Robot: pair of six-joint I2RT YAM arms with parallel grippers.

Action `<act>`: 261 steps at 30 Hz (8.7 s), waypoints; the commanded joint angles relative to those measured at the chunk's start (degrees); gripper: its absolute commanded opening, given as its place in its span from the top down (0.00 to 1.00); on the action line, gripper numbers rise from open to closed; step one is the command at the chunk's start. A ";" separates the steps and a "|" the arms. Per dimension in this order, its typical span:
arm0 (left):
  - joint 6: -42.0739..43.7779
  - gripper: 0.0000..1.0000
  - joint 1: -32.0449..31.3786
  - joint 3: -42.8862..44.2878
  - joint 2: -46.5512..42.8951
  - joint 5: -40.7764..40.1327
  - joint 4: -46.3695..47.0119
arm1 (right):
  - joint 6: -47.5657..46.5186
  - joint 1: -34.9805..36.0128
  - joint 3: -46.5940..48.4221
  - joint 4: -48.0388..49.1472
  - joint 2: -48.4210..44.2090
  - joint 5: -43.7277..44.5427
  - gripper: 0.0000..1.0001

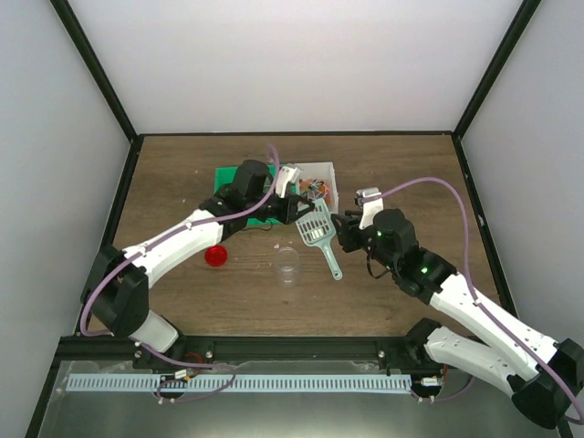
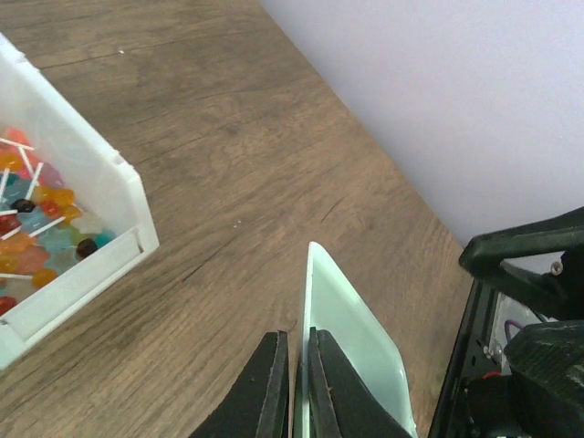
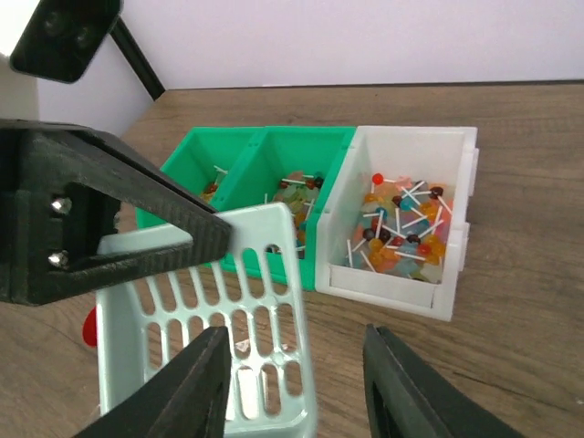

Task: Pack the candies
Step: Pick up the spatula from the center of the board, then adjust the spatula, then move the packing bottle to the center of the board.

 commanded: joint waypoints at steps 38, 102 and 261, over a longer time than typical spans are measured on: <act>-39.48 0.96 8.64 -18.26 12.61 -0.91 78.98 | 21.19 -16.21 -23.32 64.96 8.94 -27.52 0.34; -48.18 0.42 11.27 -21.15 24.07 -0.72 99.05 | 25.33 -19.26 -18.65 79.55 24.72 -35.73 0.99; 9.57 0.53 -31.64 -43.34 -19.80 -44.25 44.36 | 12.88 -20.21 -21.54 50.36 2.24 -12.72 0.99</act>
